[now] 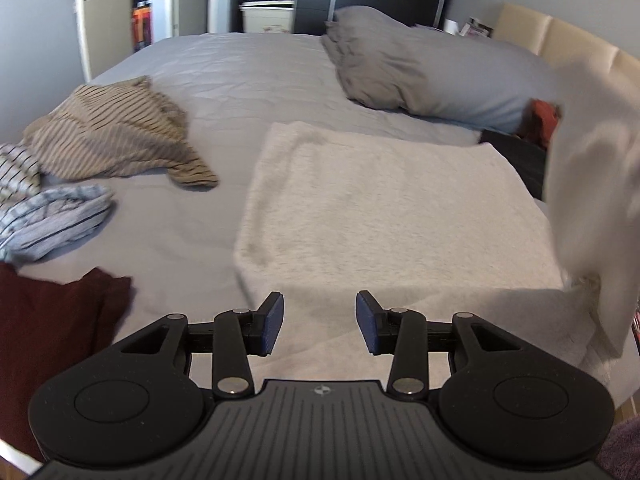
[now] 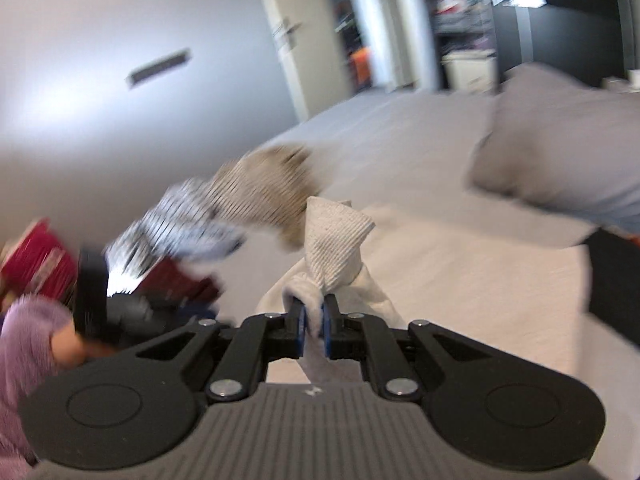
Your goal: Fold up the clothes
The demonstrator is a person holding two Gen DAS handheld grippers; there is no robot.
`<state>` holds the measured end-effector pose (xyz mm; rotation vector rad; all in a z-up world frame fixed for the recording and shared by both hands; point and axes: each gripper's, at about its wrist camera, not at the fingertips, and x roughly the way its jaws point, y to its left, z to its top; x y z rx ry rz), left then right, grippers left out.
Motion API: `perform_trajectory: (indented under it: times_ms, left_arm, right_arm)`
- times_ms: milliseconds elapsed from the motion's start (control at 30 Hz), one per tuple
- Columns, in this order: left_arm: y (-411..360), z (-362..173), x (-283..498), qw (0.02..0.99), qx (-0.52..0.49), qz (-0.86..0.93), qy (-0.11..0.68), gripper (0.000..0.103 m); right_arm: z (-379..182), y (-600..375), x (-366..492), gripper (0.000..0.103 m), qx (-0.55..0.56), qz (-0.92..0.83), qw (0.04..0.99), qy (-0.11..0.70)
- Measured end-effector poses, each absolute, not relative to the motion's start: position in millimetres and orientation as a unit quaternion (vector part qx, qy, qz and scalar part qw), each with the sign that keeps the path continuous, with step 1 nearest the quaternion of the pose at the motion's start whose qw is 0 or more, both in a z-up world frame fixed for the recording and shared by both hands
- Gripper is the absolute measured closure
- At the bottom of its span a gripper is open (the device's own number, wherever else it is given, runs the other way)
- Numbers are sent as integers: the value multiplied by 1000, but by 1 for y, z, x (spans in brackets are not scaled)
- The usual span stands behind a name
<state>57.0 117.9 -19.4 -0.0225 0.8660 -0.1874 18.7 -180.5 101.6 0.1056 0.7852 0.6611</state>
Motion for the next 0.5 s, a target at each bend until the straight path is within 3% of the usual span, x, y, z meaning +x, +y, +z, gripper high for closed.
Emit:
perform_trajectory:
  times_ms: [100, 133, 167, 333, 500]
  left_arm:
    - [131, -21, 53, 903, -18, -80, 421, 65]
    - [135, -22, 52, 903, -20, -78, 422, 65]
    - [138, -23, 51, 903, -20, -76, 422, 65]
    - [141, -26, 50, 903, -12, -88, 421, 64]
    - [120, -36, 50, 894, 19, -137, 426, 55]
  right_arm:
    - [69, -145, 23, 75, 21, 336, 849, 407]
    - [62, -138, 22, 53, 14, 336, 847, 411]
    - [57, -135, 20, 46, 12, 335, 847, 413]
    - [34, -153, 24, 46, 28, 305, 851, 426]
    - [7, -201, 18, 44, 52, 236, 863, 443]
